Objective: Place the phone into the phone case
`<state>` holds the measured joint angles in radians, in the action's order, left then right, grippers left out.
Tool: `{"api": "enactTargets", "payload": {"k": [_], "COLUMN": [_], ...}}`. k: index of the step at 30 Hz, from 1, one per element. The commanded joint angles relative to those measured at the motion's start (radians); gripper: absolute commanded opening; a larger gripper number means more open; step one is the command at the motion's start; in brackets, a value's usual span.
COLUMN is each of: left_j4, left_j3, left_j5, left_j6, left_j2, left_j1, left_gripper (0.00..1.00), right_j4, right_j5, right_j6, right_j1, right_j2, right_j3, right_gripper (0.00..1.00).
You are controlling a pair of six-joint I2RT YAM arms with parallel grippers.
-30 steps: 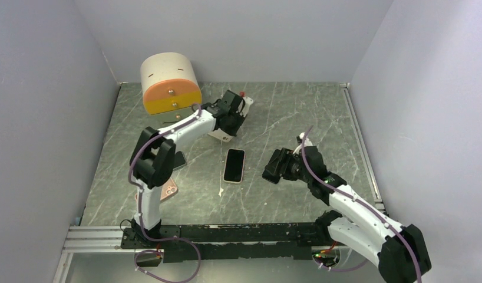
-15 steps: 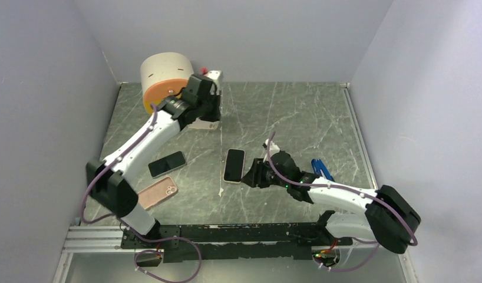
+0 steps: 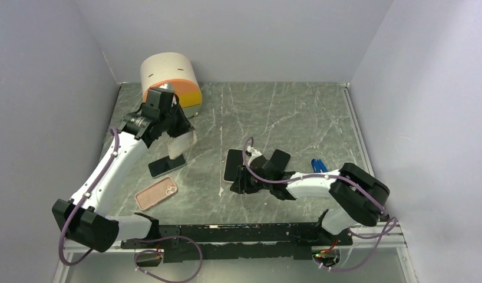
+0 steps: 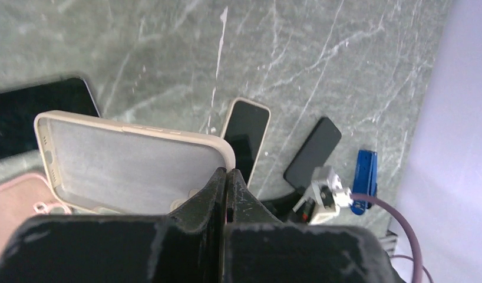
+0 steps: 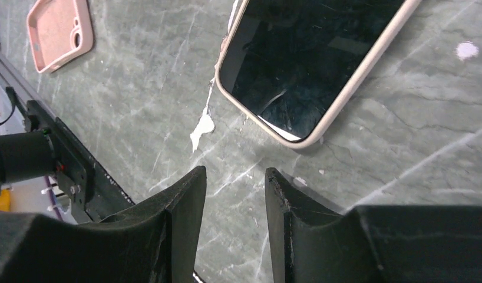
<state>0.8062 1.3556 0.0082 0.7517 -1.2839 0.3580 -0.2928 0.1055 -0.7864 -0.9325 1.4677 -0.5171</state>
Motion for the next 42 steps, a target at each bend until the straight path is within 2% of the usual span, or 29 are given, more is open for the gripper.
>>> {"api": "enactTargets", "payload": {"k": [1, 4, 9, 12, 15, 20, 24, 28, 35, 40, 42], "left_j4": [-0.031, 0.013, -0.033, -0.058, 0.035, -0.001, 0.006, -0.003, -0.103, -0.144, -0.148], "left_j3": [-0.083, -0.083, -0.158, -0.189, -0.159, -0.262, -0.293, -0.305, -0.359, -0.344, -0.324], "left_j5": [0.061, 0.045, 0.068, 0.081, 0.037, -0.007, -0.043, -0.073, -0.074, -0.095, -0.113], "left_j6": [0.148, 0.225, 0.358, 0.395, 0.457, 0.654, 0.771, 0.848, 0.979, 1.014, 1.005], "left_j2": [0.080, 0.094, 0.139, 0.126, 0.089, 0.145, 0.138, 0.113, 0.011, -0.086, -0.122], "left_j1": [0.004, 0.005, 0.015, 0.048, 0.071, 0.141, 0.183, 0.228, 0.325, 0.408, 0.433], "left_gripper": [0.02, 0.03, 0.02, 0.03, 0.02, 0.03, 0.02, 0.02, 0.03, 0.03, 0.03], "right_j4": [-0.045, -0.012, -0.018, -0.035, -0.051, -0.071, -0.036, 0.112, 0.592, 0.834, 0.863], "right_j5": [-0.040, -0.116, -0.269, -0.277, -0.275, -0.237, -0.212, -0.231, -0.402, -0.483, -0.482], "right_j6": [-0.010, 0.009, 0.038, 0.049, 0.049, 0.046, 0.031, -0.003, -0.159, -0.251, -0.257], "right_j1": [-0.009, -0.008, 0.016, 0.040, 0.062, 0.113, 0.162, 0.208, 0.257, 0.296, 0.322], "right_j2": [0.064, 0.084, 0.120, 0.165, 0.216, 0.303, 0.264, 0.128, -0.037, -0.127, -0.154], "right_j3": [-0.077, -0.110, -0.134, -0.164, -0.198, -0.275, -0.294, -0.284, -0.322, -0.321, -0.312], "right_gripper": [0.44, 0.45, 0.44, 0.44, 0.44, 0.43, 0.44, 0.51, 0.70, 0.80, 0.84]}}
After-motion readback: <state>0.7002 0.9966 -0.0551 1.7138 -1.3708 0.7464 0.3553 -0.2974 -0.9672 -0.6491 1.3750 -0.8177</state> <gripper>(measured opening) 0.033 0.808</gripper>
